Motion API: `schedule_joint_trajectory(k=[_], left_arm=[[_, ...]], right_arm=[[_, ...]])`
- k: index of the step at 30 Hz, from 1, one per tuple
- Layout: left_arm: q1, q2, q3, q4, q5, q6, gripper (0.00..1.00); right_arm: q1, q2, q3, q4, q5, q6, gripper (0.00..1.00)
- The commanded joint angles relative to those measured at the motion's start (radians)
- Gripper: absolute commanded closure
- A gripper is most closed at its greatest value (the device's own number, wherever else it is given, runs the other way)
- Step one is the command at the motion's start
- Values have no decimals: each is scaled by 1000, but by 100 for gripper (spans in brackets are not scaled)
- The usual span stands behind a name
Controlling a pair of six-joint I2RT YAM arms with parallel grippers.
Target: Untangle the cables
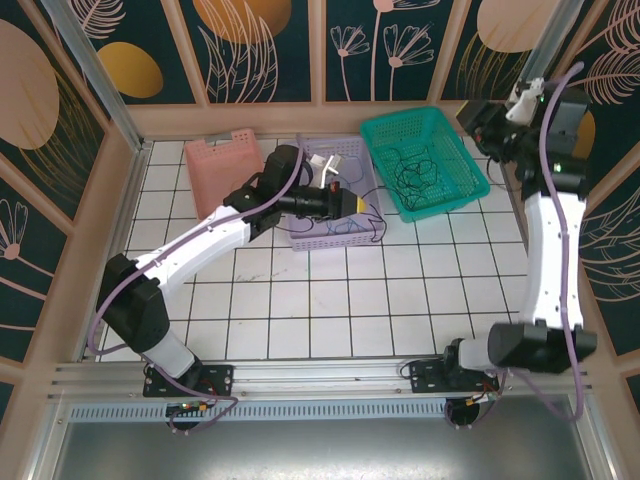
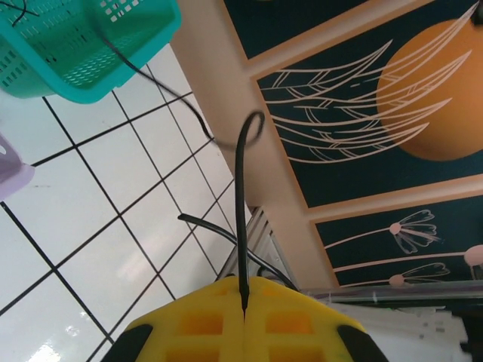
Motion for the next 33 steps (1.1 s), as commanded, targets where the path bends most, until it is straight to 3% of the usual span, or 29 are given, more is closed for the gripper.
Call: schedule_joint_trajectory(k=[1,5,8,14,19,33], left_arm=[[7,12,60,6,19,-27,100],[12,16,70,1,4,-22,100],[13,18,71,-5,15,-10,100],[12,21,76,-48,49,44,100],[12,19,71,-77,42,79,100],[12,31,83,-69,50,77,100]], right_arm=[[109,-119,-151,-51,45,33,70],[318,-260,-364,22,90,149,74],[406,-264,-444,39,83,151,69],[403,-142,-374,6,45,31,62],[399,-33,-318,-57,-35,-65,64],[410,-35,-406,-14,-79,-33,70]])
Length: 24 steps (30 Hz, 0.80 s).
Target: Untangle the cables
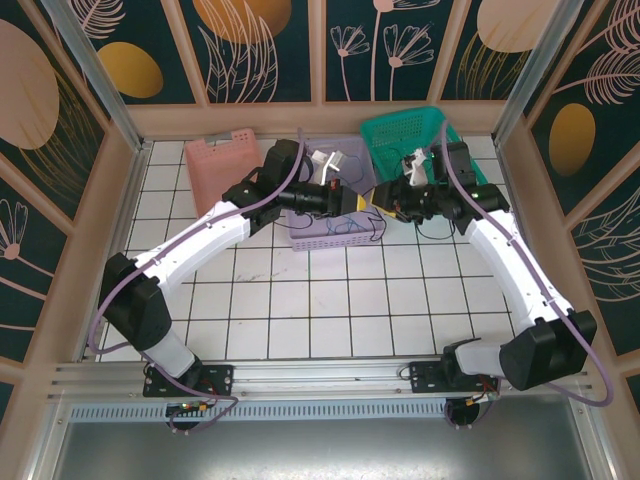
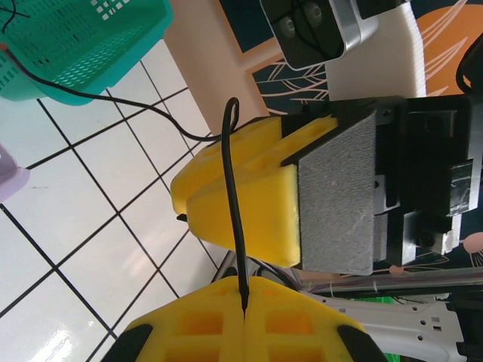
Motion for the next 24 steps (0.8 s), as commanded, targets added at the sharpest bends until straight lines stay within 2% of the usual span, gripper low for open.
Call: schedule_joint_trajectory(k=[1,7,14,15,18,24], left_arm=[[5,19,36,-1,24,23,100],[6,22,31,-1,24,22,100],[5,28,31,7,24,18,100],[5,28,30,10,24,16,100],[6,32,30,10,21,14,100],[6,52,32,-16,3,-8,100]], right_arm=[[5,-10,-16,20,-23,2,70],[3,-14,-27,58,-30,28,81],[6,-32,-59,74,-42,57,81],[6,-35,-60,71,-38,54,82],[6,-44,-57,65,-14,48,99],[-2,-91,-43,87,52,39,100]])
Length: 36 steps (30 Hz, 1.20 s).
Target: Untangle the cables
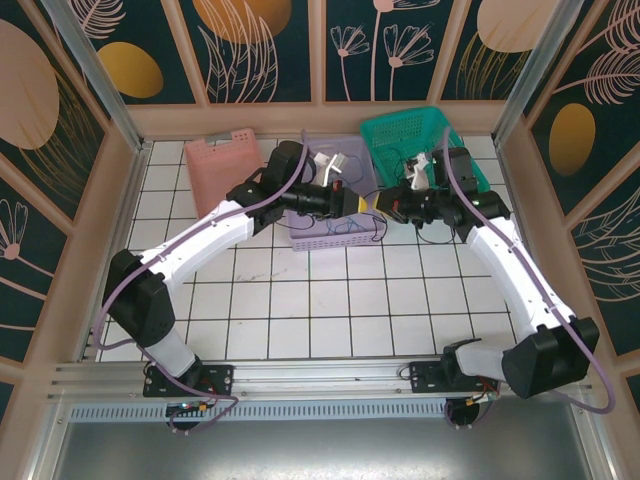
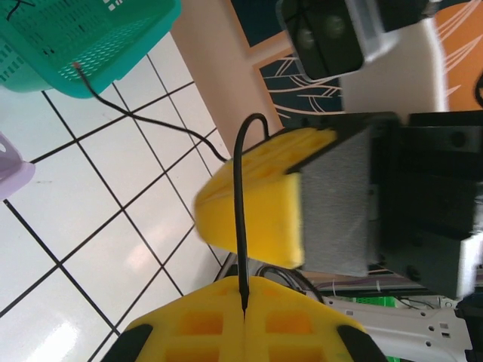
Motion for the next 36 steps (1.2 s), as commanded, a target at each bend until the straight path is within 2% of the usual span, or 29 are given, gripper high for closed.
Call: schedule_joint_trajectory(k=[1,9,14,19,24,29,36], left_arm=[[6,28,33,-26,-9,-16,100],[14,41,41,57,-119,-227,100],[48,107,113,99,-135,-343,100],[95,191,233,118,-118,-435,100],[131,285,401,113,-95,-486,100],[148,379,586,-1,-78,-475,100],[160,431,679,-19,-78,-500,100]], right_arm=[[-1,-54,14,43,50,-11,100],[5,-96,45,65,41,-90,100],[68,-133,75,113,-2,-165,100],[225,-120,118,87,45,-248,100],[437,-61,153,2,213,-357,100],[637,26,190,-73,378,-479,100],[833,160,251,-170,428,-590,100]])
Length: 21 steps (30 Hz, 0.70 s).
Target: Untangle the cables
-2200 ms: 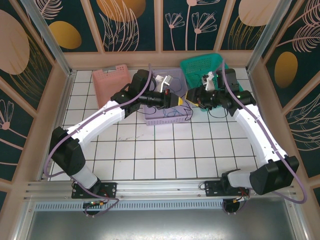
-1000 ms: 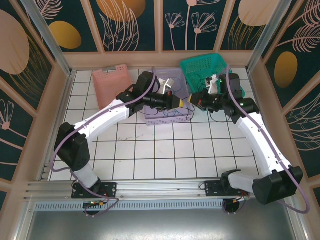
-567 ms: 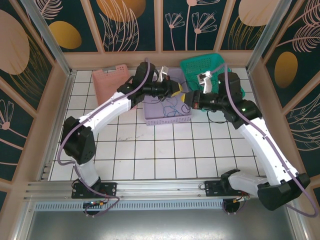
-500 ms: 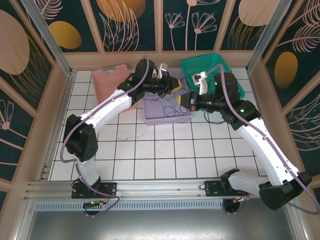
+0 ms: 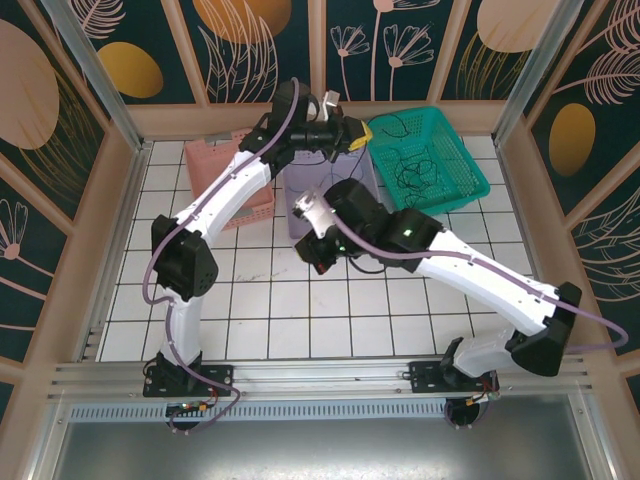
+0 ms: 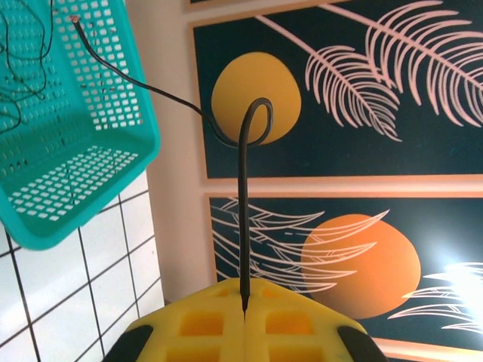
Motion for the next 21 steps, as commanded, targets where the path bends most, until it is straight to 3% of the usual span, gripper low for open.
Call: schedule_joint_trajectory(k=[1,8,9,12,14,16,19,21], left_arm=[[25,34,49,35,-66,-39,100],[25,25,48,49,-48,-24,100],[26,21,44,50,-37,-10,100],[26,-4,12,54,-1,62,100],[25,-26,-17,33,6,139,100],[27,-40,-42,18,8,193,100],[29,-50,-65,18,-3,253,100],[30,-50,-66,17,-14,288,100]], right_arm=[[105,35,27,-116,-39,-73,100],[127,35,3,-79,-8,-59,100],[114,21,-1,-62,-3,-43,96],[-6,-66,-21,16,-55,60,65],[-114,-142,-40,84,-138,142,49],[-213,-200,-56,141,-245,216,41],[-370,-270,-112,255,-447,350,38],[-446,-312,-156,327,-503,435,36]])
